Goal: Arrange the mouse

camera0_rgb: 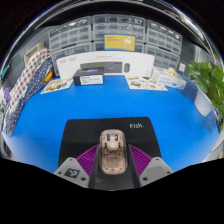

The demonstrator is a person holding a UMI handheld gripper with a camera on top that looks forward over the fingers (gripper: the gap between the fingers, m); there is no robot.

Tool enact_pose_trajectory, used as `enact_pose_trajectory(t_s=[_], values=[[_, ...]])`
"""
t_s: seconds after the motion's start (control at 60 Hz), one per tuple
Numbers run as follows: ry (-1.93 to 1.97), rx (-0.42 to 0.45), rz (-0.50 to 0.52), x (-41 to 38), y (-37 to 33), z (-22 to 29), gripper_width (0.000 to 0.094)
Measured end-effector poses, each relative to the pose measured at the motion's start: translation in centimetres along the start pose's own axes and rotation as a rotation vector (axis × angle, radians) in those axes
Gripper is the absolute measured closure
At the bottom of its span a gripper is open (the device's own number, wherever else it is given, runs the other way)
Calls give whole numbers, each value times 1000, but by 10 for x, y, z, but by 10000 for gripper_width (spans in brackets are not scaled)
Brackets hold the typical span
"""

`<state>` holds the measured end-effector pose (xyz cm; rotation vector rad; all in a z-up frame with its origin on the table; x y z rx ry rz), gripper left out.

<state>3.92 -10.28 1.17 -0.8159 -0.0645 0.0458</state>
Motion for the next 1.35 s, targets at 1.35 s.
enact_pose_trajectory(t_s=[1.35], values=[[-17, 324, 49, 49, -305, -44, 93]])
Point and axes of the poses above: the point between the fingertips, and its own axes, seen from behind it with the camera up: x to the right, z up, y forward, the way the camera looks, the point moved 4 cm from there along -y, backward, against the way the camera looks, and after that the axes turned 5 degrees about -y, right-handed, at the moved point
